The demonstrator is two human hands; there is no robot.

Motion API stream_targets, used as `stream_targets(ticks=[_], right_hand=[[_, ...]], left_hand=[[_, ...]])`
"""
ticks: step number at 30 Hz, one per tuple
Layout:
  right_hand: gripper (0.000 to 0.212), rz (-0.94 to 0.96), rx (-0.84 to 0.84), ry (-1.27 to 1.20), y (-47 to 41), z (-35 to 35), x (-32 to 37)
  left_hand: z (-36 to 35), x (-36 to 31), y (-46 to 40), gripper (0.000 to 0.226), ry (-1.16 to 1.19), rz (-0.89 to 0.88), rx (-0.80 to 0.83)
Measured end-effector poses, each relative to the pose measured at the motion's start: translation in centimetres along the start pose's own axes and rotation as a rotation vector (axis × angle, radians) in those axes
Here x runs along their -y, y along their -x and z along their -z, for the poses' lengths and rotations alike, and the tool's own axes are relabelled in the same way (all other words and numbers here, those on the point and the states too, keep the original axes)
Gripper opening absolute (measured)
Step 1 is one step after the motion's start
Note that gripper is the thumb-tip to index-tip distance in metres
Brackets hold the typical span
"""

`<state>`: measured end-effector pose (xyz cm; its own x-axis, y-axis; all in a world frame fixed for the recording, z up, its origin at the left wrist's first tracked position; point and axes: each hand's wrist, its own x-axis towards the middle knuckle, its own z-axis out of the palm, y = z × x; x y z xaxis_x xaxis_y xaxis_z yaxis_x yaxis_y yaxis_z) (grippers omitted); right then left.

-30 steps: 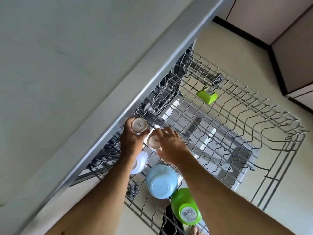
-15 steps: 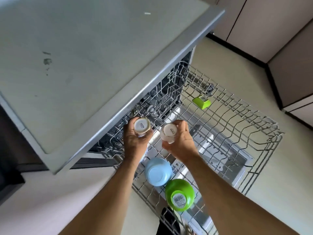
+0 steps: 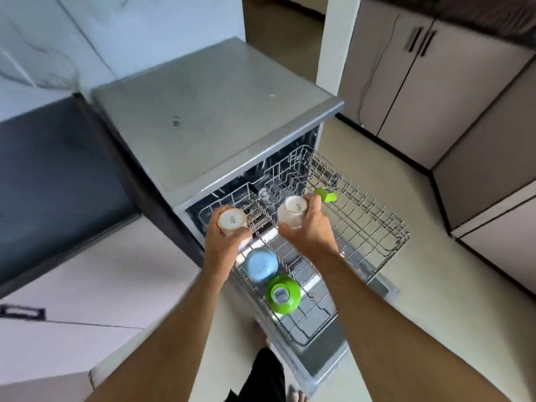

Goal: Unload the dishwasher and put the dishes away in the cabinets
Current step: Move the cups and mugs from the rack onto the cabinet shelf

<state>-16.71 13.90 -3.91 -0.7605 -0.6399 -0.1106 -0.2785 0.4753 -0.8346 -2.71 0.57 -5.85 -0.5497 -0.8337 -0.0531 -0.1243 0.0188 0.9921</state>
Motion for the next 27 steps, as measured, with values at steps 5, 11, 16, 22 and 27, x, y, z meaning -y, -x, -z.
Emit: stream_targets(ticks=[5, 11, 16, 22, 27], right_hand=[[0.063, 0.205, -0.009, 0.027, 3.2, 0.9, 6.4], [0.068, 0.43, 0.047, 0.009, 5.8, 0.4, 15.2], [0.069, 0.594, 0.061, -0.004, 7.0, -0.9, 23.3], [0.058, 0.766, 0.102, -0.079, 8.0, -4.1, 32.2], [0.048, 0.885, 0.148, -0.143, 8.5, -7.8, 39.9]], left_hand=[[3.7, -6.5, 4.3, 0.035, 0.043, -0.093, -0.115], [9.5, -13.4, 8.2, 0.034, -0.024, -0.199, -0.24], [15.3, -19.3, 9.1, 0.036, -0.104, -0.268, -0.332], [23.3, -24.8, 8.6, 0.037, -0.082, -0.315, -0.471], [29.6, -28.3, 8.7, 0.031, 0.018, -0.394, -0.584]])
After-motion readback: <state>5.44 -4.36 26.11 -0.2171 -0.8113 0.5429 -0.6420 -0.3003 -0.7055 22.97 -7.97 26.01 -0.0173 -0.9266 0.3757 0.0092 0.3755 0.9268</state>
